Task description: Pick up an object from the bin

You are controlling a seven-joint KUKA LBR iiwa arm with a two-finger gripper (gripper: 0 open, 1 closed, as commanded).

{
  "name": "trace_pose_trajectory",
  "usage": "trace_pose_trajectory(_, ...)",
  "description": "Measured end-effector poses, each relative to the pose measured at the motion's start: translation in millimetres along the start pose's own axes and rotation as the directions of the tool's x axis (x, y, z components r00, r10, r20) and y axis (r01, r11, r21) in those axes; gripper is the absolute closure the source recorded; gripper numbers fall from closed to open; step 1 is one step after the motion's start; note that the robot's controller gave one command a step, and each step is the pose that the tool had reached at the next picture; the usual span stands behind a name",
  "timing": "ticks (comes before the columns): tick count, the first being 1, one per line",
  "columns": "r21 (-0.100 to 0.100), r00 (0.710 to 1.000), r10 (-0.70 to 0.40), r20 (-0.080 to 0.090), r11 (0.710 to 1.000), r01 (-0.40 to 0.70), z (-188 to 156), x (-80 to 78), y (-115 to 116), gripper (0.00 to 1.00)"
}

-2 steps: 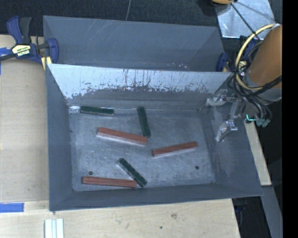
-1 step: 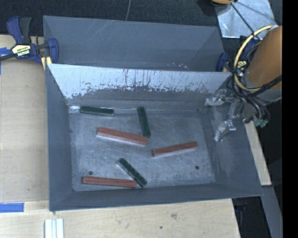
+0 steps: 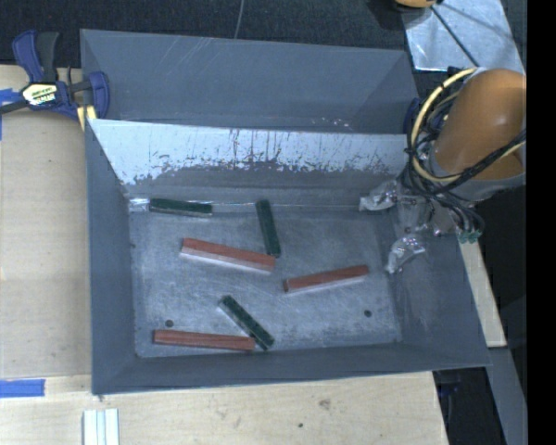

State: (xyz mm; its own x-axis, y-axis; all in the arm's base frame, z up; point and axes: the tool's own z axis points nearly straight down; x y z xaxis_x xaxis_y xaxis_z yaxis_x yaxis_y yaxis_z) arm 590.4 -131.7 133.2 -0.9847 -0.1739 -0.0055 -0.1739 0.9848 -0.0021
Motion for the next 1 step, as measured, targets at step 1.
trace_pose_trajectory(1, 0.007, 0.996, -0.083, 0.026, 0.997, 0.083, 54.8, 40.1, 72.3, 1.00)
